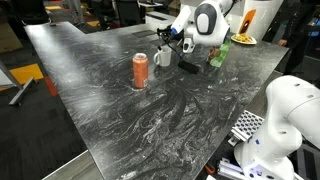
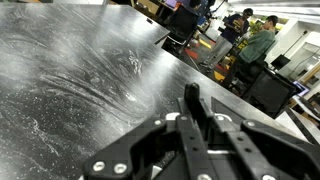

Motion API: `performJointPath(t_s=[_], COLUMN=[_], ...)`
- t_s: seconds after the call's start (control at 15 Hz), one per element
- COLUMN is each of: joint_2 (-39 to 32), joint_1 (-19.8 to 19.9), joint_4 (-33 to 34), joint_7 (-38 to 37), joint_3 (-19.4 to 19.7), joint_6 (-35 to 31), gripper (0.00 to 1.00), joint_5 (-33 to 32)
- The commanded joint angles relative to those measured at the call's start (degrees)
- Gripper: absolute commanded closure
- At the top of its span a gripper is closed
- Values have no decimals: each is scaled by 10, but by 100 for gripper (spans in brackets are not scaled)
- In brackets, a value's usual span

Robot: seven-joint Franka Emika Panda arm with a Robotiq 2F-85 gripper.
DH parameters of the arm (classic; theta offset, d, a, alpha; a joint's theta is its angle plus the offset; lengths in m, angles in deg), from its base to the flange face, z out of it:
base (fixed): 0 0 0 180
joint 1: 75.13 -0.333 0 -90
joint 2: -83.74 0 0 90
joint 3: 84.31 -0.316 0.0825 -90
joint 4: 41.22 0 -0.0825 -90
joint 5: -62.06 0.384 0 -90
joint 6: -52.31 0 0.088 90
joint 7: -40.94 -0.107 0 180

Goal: Put the marker in the cup

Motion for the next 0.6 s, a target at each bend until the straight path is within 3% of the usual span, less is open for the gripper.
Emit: performJointPath(t_s=[0.0,0.33,0.53], joint_2=[55,135,169], joint_1=[61,173,194], joint_4=[-24,-51,-96], joint_7=[60,133,96], joint_3=[-47,-160,-203], joint_6=[-8,-21,13], gripper=[97,97,97], joint_5=[-3,-4,-4])
